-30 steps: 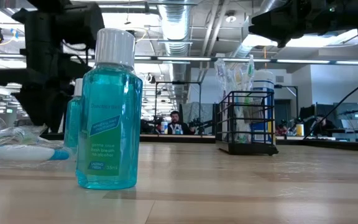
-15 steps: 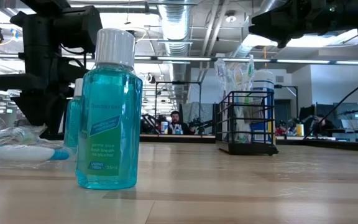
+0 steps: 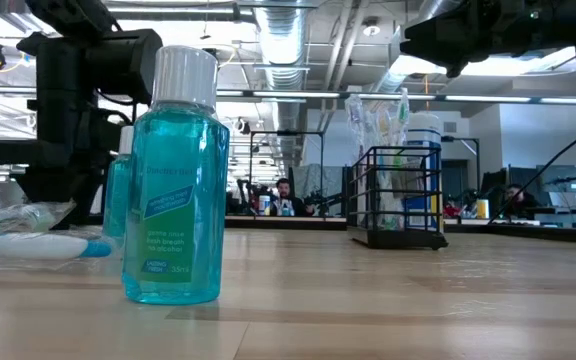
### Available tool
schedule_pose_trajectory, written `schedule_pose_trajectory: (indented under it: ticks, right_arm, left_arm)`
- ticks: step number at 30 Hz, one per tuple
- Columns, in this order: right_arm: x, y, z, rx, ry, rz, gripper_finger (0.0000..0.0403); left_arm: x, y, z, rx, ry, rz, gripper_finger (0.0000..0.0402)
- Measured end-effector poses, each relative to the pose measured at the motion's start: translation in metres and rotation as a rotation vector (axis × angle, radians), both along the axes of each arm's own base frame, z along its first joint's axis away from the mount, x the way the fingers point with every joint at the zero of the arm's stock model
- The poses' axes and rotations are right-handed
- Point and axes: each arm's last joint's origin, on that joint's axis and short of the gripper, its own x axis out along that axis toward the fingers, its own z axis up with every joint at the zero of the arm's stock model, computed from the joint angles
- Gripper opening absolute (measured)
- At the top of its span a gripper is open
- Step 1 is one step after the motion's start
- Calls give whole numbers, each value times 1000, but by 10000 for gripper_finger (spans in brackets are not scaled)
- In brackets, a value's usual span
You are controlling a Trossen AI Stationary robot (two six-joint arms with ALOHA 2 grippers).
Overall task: Pick & Place toothbrushing station
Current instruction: Put the top blue toothbrush into the wire mesh organizer
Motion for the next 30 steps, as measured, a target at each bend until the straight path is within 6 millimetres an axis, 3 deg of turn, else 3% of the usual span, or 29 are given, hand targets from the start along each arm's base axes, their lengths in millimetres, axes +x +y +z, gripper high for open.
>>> schedule_pose_trajectory:
  ticks: [8,20,30]
  right_arm:
    - [0,0,0,0,2,0,170]
    - [0,0,0,0,2,0,170]
    - [0,0,0,0,1,0,170]
  left_arm:
    - [0,0,-4,6,24,0,162]
    - [5,-1,2,-26,1,-5,11]
    - [18,0,26,64,16,-57,4]
